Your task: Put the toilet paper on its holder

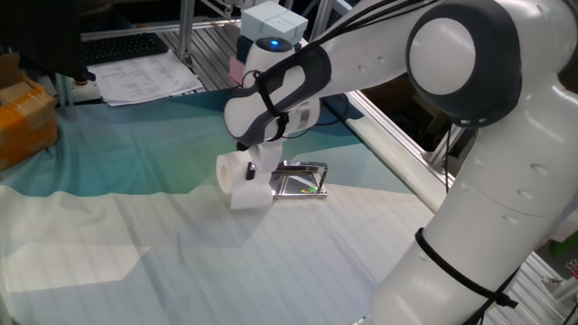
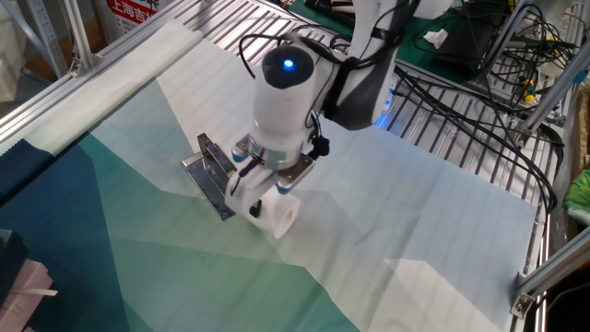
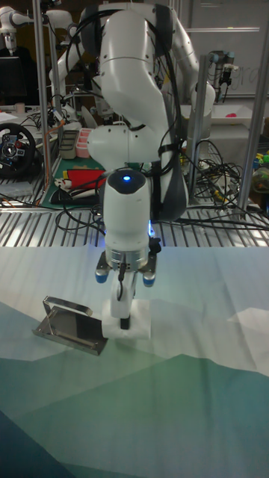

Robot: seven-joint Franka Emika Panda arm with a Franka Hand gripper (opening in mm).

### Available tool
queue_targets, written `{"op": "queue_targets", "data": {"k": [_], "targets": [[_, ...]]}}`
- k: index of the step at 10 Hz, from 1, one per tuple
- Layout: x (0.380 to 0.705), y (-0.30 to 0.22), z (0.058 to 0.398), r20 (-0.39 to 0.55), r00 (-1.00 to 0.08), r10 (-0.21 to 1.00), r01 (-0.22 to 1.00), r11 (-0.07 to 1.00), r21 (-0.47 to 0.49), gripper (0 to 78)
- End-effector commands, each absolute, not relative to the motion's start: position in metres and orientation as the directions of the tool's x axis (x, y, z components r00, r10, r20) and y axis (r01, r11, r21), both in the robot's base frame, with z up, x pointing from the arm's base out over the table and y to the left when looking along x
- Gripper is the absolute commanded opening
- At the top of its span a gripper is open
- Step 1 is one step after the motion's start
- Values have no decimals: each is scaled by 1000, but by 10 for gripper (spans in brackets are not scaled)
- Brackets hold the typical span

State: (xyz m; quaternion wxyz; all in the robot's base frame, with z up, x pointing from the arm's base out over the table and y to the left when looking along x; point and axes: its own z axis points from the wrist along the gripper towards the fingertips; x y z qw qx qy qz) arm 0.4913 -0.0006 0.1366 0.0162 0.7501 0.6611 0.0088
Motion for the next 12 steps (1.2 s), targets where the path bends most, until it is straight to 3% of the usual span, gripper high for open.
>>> {"op": "queue_targets", "data": {"k": [1,12], "targets": [[489,-16,137,-7,169,986,985,-168,46,13],[480,-42,139,-9,276,961,959,-275,62,13]]}}
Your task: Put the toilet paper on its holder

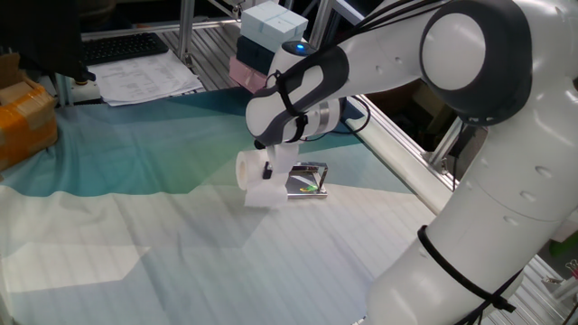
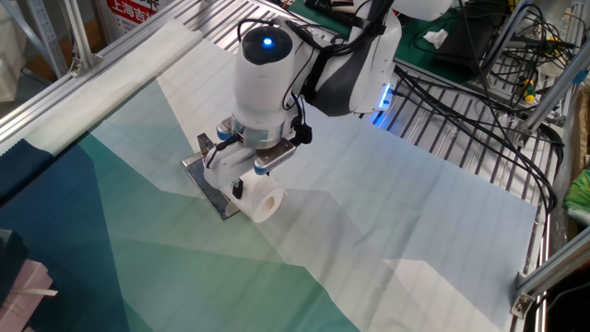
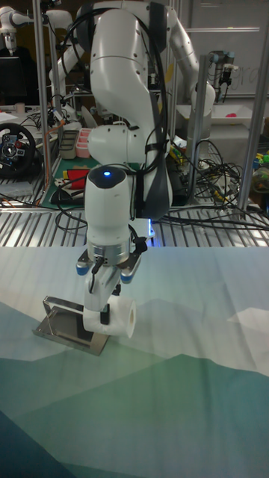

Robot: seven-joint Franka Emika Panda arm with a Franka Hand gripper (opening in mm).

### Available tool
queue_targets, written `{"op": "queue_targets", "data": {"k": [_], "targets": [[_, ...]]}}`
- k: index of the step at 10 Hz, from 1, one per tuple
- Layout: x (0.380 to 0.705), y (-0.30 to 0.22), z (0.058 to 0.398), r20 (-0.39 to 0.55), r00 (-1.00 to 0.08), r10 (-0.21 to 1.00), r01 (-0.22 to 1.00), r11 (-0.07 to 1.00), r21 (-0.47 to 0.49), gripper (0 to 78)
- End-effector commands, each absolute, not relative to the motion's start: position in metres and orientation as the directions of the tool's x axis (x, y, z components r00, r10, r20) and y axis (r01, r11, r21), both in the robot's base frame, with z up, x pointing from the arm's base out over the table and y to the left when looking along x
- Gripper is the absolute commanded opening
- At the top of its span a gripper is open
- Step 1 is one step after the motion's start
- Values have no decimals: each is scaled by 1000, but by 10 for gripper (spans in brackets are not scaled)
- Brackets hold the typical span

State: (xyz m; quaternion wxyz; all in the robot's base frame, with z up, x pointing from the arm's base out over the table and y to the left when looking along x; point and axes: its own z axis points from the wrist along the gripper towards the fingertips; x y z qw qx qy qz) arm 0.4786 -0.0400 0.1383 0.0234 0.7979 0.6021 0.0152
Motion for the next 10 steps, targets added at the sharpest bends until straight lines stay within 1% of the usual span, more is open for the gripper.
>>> {"op": "queue_targets", "data": {"k": [1,5,7,10], "targets": [[481,-42,139,-7,275,961,960,-274,61,13],[481,-42,139,-5,283,959,957,-282,62,13],[481,-41,139,-14,320,947,946,-318,68,13],[481,-41,139,-12,340,940,938,-339,72,13]]}}
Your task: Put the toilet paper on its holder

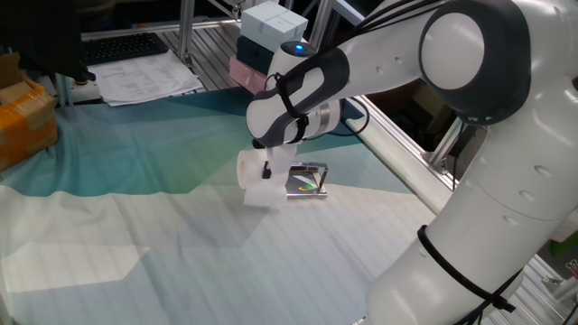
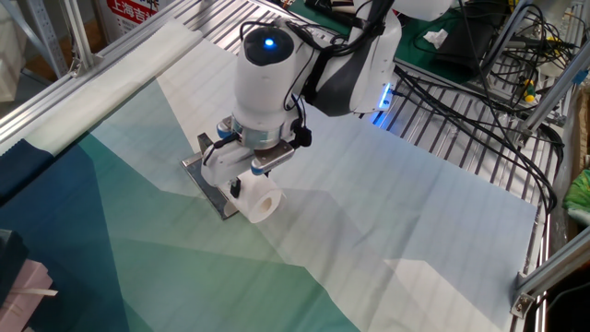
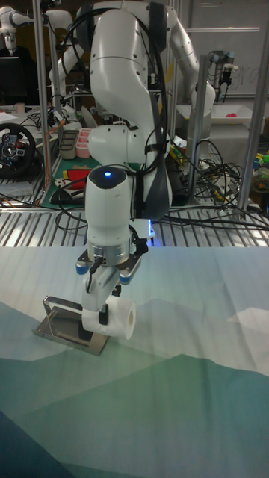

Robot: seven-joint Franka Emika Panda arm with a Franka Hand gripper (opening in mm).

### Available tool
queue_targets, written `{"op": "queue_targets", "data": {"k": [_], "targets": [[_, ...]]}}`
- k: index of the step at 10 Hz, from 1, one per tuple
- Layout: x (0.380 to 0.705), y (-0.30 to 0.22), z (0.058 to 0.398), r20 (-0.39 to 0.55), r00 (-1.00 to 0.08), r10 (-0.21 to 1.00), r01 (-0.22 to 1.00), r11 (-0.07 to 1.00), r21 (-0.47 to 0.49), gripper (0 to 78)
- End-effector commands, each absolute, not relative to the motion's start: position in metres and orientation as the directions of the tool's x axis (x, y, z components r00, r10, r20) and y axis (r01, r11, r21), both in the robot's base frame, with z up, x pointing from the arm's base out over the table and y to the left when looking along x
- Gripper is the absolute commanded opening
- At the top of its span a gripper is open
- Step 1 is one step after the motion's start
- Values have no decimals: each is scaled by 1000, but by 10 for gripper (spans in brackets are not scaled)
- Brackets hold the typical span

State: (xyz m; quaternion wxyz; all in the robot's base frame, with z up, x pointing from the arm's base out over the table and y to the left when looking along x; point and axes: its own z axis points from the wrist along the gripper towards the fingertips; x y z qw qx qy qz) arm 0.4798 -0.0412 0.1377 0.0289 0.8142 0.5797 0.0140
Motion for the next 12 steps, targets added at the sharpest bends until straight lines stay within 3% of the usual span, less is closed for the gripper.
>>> {"op": "queue_targets", "data": {"k": [1,12], "targets": [[481,-41,139,-18,345,939,937,-343,74,13],[481,-41,139,3,408,913,910,-407,75,13]]}}
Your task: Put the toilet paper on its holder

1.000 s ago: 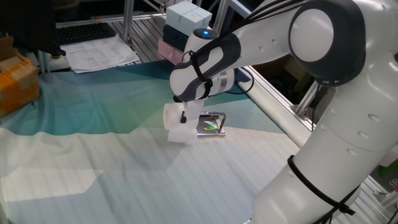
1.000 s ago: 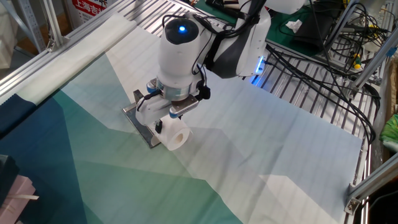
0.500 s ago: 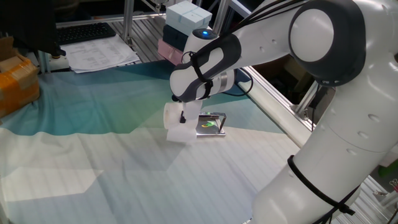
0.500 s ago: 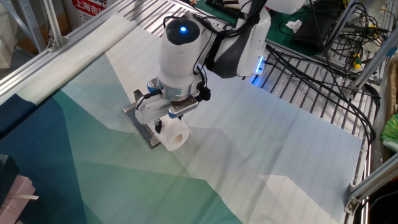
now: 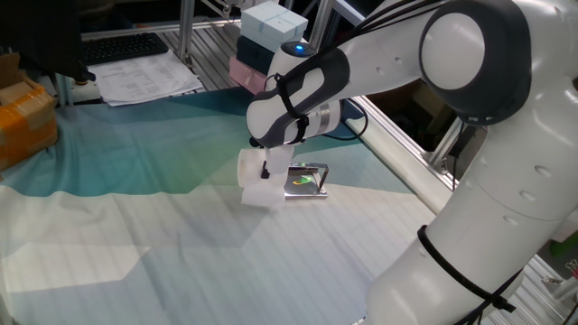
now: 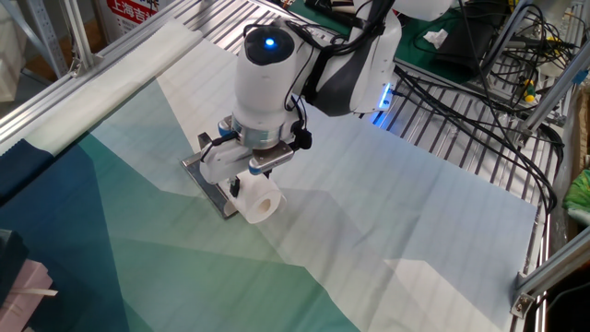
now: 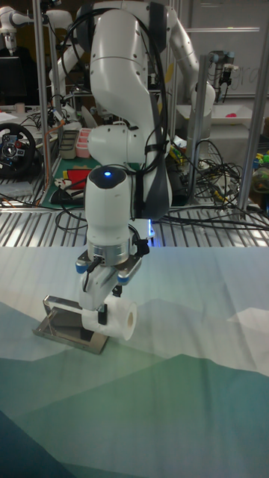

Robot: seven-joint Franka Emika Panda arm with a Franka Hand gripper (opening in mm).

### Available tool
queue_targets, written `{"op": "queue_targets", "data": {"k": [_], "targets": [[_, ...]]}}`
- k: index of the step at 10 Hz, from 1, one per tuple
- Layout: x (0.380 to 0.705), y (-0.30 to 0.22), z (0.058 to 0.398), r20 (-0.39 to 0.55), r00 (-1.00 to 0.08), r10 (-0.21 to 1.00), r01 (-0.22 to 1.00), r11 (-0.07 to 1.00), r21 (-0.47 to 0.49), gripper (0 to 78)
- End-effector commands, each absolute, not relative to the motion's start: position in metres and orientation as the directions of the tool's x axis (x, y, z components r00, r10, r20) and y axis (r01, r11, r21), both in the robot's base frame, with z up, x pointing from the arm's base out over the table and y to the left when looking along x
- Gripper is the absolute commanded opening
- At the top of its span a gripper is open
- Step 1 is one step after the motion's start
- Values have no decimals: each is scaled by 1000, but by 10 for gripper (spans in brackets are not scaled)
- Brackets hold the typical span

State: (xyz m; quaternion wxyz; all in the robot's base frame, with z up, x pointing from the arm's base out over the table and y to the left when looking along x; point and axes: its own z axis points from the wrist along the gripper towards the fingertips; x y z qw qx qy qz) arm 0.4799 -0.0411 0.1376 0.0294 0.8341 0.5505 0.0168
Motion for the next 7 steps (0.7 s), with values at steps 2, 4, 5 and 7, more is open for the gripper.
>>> {"op": "queue_targets", "data": {"k": [2,4,5,7], "targets": [[481,-41,139,8,429,903,901,-429,72,13],[481,-41,139,6,449,894,891,-448,72,13],[481,-41,139,6,450,893,891,-449,72,13],[481,-41,139,2,458,889,886,-457,74,13]]}}
